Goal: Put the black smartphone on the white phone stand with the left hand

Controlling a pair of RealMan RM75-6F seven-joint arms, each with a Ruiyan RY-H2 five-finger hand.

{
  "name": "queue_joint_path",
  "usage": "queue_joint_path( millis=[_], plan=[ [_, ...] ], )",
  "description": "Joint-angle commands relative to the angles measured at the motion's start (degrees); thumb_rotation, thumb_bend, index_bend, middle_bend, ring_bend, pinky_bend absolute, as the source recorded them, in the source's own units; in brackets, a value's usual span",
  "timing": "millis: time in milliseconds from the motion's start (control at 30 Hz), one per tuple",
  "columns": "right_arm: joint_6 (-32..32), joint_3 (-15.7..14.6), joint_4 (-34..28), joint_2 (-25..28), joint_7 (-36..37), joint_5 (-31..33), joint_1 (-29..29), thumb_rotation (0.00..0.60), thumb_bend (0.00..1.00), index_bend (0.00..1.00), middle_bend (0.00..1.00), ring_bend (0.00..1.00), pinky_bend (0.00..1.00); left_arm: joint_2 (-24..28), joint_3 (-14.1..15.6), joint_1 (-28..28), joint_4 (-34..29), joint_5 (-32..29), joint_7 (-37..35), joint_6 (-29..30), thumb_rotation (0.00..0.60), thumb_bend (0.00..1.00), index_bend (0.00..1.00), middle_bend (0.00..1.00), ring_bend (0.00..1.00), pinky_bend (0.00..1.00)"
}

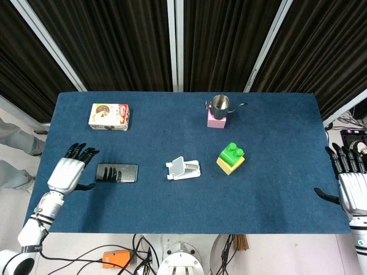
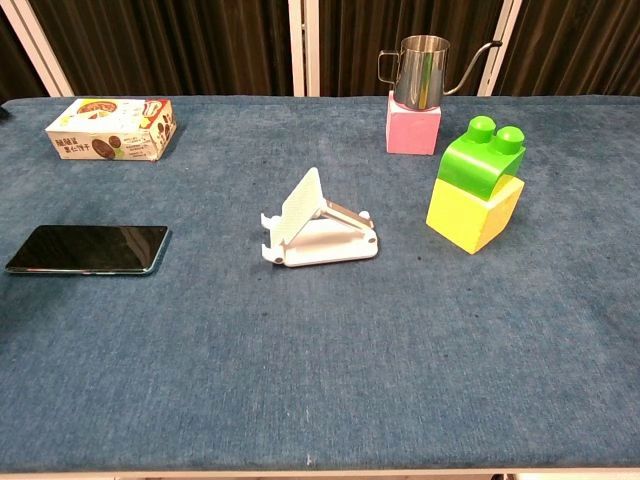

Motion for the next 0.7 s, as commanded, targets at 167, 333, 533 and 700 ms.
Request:
queue_joint_path(
  millis=[167,333,533,700],
  plan=[
    [-0.8,-0.2,0.3,-0.4,0.2,0.6,0.0,0.600,0.17,0.00,0.07,0.00,0.09,-6.7,-1.9,-7.2,0.5,-13.7,11.3,-9.1,0.600,0.10,0.19,0.08,0.00,0.00],
    [-0.9,-0.2,0.7,-0.5,0.7,1.0,-0.1,0.600,0.17,0.00,0.07,0.00,0.09,-8.8,-1.7,-9.3,0.1,-18.7,16.0,-10.0,0.600,0.10,0.19,0.08,0.00,0.00],
    [-1.1,-0.3,1.6,-1.0,1.5,1.4,-0.2,0.600,0.17,0.00,0.06,0.00,0.09,-11.3,-0.9,-11.4,0.8,-24.8,19.5,-10.5,0.600,0.10,0.19,0.08,0.00,0.00],
    [-1.5,-0.3,2.1,-1.3,2.1,1.5,0.0,0.600,0.17,0.00,0.06,0.00,0.09,-12.4,-0.4,-12.4,1.5,-27.5,20.5,-10.2,0.600,0.10,0.19,0.08,0.00,0.00]
  ],
)
